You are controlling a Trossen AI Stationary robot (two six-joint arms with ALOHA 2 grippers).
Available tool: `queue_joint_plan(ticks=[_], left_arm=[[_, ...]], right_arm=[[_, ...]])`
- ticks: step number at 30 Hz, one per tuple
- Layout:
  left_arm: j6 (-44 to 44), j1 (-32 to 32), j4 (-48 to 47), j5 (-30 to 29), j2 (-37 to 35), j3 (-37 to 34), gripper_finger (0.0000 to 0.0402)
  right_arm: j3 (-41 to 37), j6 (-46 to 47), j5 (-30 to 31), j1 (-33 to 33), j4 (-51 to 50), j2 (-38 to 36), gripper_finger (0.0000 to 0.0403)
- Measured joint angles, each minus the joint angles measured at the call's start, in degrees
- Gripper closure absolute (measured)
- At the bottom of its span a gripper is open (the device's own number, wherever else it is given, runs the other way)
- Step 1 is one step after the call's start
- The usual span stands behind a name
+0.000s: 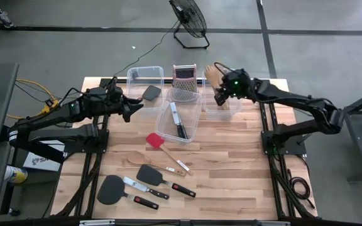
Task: Pick & Place Kitchen Items
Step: Put the black spatula into the left transparent bin
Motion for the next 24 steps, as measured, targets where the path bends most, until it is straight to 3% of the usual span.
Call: queue_joint_plan(ticks=[12,24], left_arm=[[-4.96,-0.01,0.39,-2.29,0.02,0.00,0.0225],[-8.44,-0.41,-2.90,7.50,1.00,1.00,0.0235]], right_arm=[[0.00,-5.28,-12.95,-4.84,-0.93,-9.43,0.0266],[0.00,-7.63,-14.74,-5.14,-7.34,-16.39,0.0266]])
